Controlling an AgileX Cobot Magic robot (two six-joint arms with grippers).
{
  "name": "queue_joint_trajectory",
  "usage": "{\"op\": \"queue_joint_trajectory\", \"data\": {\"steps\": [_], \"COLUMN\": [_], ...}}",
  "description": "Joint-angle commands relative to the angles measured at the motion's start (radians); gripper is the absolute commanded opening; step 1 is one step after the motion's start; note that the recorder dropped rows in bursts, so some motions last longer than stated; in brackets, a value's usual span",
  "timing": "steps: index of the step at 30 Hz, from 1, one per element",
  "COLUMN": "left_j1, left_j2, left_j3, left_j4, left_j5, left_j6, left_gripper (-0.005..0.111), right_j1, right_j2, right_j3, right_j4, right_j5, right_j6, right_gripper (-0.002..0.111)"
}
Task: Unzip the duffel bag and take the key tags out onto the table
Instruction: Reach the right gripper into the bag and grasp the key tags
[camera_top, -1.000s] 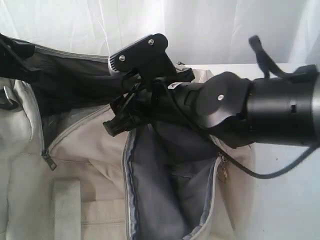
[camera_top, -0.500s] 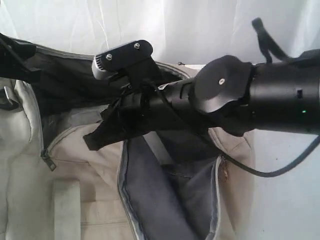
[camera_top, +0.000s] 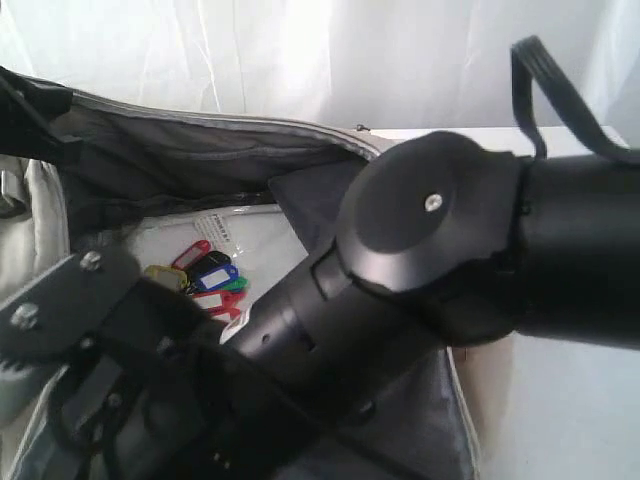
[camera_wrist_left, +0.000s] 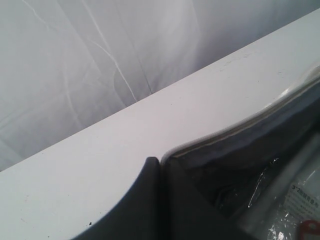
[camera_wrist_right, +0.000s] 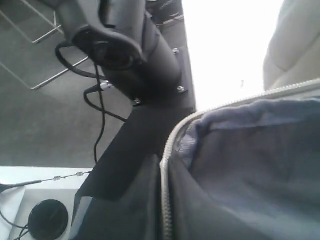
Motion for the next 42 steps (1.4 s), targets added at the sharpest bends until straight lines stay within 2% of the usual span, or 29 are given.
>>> {"op": "queue_joint_trajectory", "data": {"steps": [1,4,7,10,14,16,23,26,32,34,36,42], "left_j1": [0.001,0.001,0.001,0.001,0.001,0.001,0.001,0.001,0.001,0.001,0.001,0.001], "left_j2": [-0.027,-0.027,-0.027,-0.027,-0.027,-0.027,-0.027,-0.027,-0.027,-0.027,-0.027,-0.027], "left_j3": [-0.017,-0.017,-0.017,-0.017,-0.017,-0.017,-0.017,-0.017,-0.017,-0.017,-0.017,-0.017], "left_j4": [-0.013,-0.013,-0.013,-0.013,-0.013,-0.011,-0.006,-0.006,-0.006,-0.006,-0.006,-0.006], "left_j5": [0.003,0.001,-0.003,-0.003,0.012,0.019,0.060,0.060,0.060,0.060,0.060,0.060], "left_j6": [-0.005,-0.005,-0.005,-0.005,0.000,0.000,0.002,0.002,0.002,0.002,0.002,0.002], "left_gripper": [0.000,0.000,0.000,0.000,0.000,0.000,0.000,0.000,0.000,0.000,0.000,0.000], "right_j1": [0.071,0.098,0.105,0.105,0.105,0.105,0.103,0.103,0.103,0.103,0.103,0.103], "right_j2": [0.010,0.035,0.059,0.070,0.070,0.062,-0.024,-0.078,-0.101,-0.083,-0.059,0.054], "right_j3": [0.000,0.000,0.000,0.000,-0.002,-0.012,-0.027,-0.027,-0.025,-0.025,-0.025,-0.025], "right_j4": [0.021,0.021,0.023,0.023,0.031,0.031,0.023,-0.012,-0.042,-0.040,-0.020,0.004], "right_j5": [0.013,0.009,-0.005,-0.014,-0.035,-0.035,-0.158,-0.350,-0.899,-1.008,-1.058,-0.987], "right_j6": [-0.031,-0.030,-0.030,-0.023,-0.023,-0.027,-0.085,-0.116,-0.121,-0.121,-0.118,-0.117], "right_gripper": [0.000,0.003,0.013,0.029,0.056,0.062,0.060,0.060,0.060,0.060,0.060,0.060]}}
